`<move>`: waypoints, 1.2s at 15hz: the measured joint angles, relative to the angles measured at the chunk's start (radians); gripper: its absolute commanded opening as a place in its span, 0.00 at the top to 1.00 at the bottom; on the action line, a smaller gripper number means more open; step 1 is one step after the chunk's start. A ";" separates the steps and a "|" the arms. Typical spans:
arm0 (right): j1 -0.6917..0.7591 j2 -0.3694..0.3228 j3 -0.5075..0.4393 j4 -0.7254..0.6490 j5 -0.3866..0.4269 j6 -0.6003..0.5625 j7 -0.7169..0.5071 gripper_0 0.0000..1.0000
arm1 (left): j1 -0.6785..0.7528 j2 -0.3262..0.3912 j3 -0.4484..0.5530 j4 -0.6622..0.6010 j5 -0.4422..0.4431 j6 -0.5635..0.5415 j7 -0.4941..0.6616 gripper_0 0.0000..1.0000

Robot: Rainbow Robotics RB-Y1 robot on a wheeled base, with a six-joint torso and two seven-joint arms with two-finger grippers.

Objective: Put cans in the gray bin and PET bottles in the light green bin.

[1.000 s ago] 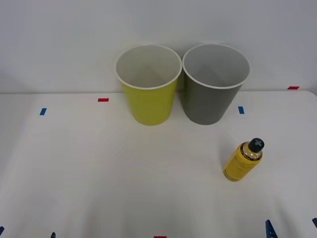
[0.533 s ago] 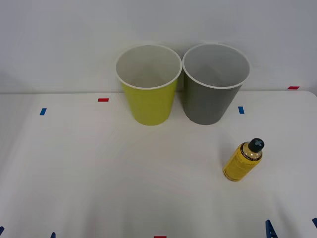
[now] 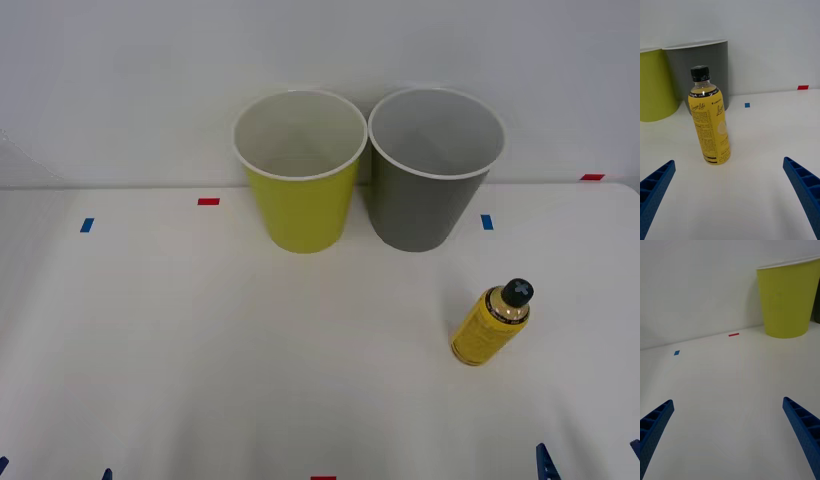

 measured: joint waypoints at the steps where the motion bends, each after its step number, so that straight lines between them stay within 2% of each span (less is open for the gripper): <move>1: 0.000 0.000 0.000 0.000 0.000 0.000 0.000 0.00 | 0.000 0.000 0.000 0.000 0.000 0.000 0.000 0.00; 11: -0.014 0.013 0.009 0.027 0.001 0.010 0.002 0.00 | 0.000 0.000 0.000 0.000 0.000 0.000 0.000 0.00; 18: -0.082 0.020 0.070 0.118 0.012 -0.128 0.070 0.00 | 0.000 0.000 0.000 0.000 0.000 0.000 0.000 0.00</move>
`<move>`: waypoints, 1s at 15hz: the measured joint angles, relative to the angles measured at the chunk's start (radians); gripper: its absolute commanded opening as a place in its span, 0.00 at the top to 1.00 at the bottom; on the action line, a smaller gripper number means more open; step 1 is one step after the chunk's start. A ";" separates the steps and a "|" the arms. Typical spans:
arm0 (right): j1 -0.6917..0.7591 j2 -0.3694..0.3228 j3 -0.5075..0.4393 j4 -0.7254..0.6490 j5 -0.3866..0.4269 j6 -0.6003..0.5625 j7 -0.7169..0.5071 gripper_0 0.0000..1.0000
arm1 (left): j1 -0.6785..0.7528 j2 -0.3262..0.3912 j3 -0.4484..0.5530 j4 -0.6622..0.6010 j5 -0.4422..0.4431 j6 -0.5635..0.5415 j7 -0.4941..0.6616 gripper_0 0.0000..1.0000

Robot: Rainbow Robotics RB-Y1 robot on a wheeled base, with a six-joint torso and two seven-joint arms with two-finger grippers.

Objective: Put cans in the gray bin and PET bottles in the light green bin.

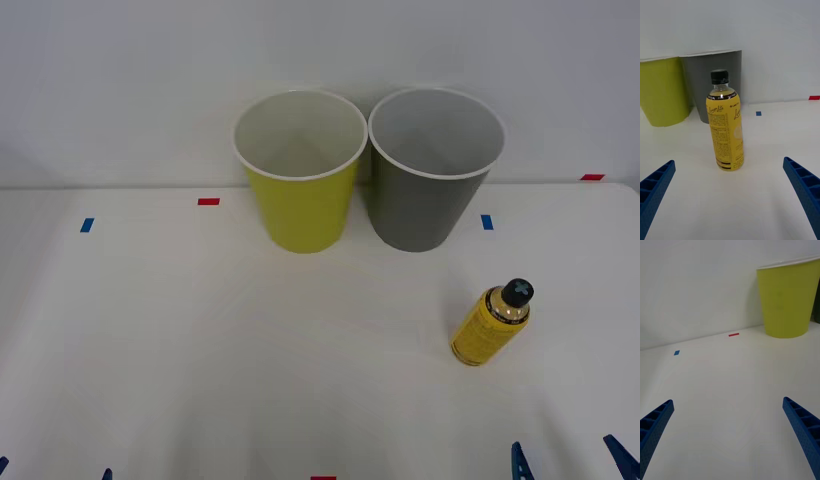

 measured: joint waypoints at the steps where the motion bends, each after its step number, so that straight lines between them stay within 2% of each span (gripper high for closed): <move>1: -0.014 -0.002 0.002 0.021 0.002 -0.021 0.014 0.00 | 0.000 0.000 0.000 0.000 0.000 0.000 0.000 0.00; 3: -0.037 -0.006 0.007 0.026 0.003 -0.024 0.082 0.00 | 0.000 0.000 0.000 0.000 0.000 0.000 0.000 0.00; 5: -0.088 -0.006 0.028 0.038 -0.037 -0.023 0.137 0.00 | 0.000 0.000 0.000 0.000 0.000 0.000 0.000 0.00; 8: -0.177 0.027 0.056 0.093 -0.098 -0.022 0.147 0.00 | 0.000 0.000 0.000 0.000 0.000 0.000 0.000 0.00; 15: -0.281 0.112 0.043 0.131 -0.093 0.044 0.166 0.00 | 0.000 0.000 0.000 0.000 0.000 0.000 0.000 0.00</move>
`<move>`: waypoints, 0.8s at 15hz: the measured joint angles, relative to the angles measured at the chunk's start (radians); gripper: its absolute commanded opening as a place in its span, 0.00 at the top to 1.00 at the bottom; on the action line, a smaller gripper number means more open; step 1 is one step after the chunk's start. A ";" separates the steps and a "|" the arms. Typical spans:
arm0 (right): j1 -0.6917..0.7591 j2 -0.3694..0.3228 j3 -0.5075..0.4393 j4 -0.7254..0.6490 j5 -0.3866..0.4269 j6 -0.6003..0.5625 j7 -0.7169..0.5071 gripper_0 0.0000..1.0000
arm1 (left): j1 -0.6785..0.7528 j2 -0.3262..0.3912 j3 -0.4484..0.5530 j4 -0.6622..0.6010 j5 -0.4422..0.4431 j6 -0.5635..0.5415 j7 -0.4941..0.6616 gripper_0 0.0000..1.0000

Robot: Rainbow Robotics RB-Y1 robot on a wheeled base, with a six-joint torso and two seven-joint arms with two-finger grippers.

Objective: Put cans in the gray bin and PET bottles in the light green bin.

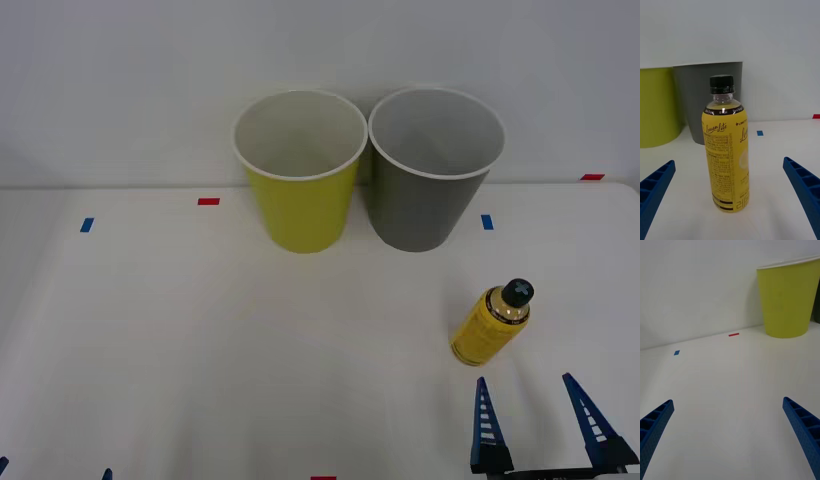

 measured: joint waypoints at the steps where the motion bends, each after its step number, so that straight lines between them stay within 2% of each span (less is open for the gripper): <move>1: -0.011 0.013 -0.005 0.000 0.010 0.015 0.003 0.00 | 0.000 0.000 0.000 0.000 0.000 0.000 0.000 0.00; 12: -0.158 0.122 -0.047 0.000 0.021 0.201 0.046 0.00 | 0.000 0.000 0.000 0.000 0.000 0.000 0.000 0.00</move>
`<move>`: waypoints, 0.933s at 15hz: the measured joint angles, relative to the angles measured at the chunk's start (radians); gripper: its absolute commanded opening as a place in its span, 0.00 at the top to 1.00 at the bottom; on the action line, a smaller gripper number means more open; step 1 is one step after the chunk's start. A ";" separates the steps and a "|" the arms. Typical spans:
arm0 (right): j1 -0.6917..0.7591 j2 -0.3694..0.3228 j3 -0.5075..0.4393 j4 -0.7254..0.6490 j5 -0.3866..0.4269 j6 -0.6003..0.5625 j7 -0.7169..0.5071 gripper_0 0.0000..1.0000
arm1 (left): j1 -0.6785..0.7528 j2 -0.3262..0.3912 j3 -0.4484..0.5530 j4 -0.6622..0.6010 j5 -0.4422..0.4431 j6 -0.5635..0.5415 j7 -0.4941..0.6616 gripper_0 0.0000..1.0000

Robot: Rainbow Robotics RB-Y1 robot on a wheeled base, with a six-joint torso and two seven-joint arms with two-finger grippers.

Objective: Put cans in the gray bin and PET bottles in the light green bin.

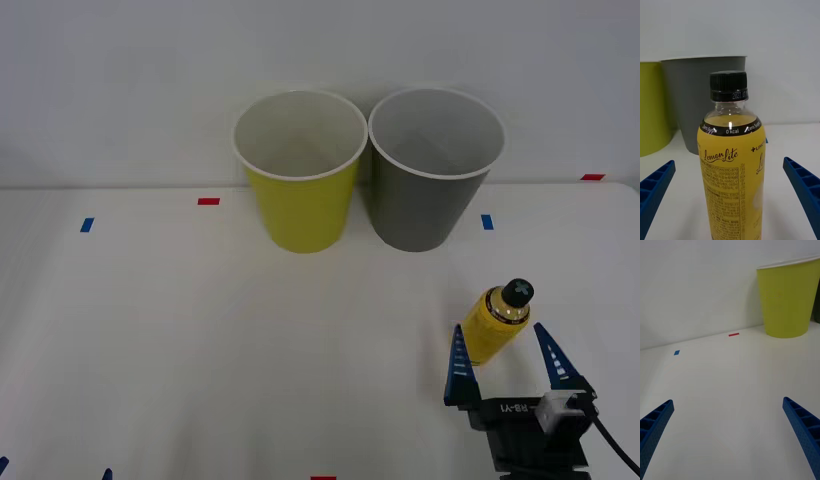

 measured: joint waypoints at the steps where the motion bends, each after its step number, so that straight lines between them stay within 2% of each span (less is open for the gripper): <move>1: -0.010 0.007 -0.004 0.002 -0.001 0.013 0.002 0.00 | 0.000 0.000 0.000 0.000 0.000 0.000 0.000 0.00; 6: -0.117 0.058 -0.050 0.089 -0.002 0.015 0.013 0.00 | 0.000 0.000 0.000 0.000 0.000 0.000 0.000 0.00; 14: -0.164 0.070 -0.092 0.095 -0.006 0.050 0.015 0.00 | 0.000 0.000 0.000 0.000 0.000 0.000 0.000 0.00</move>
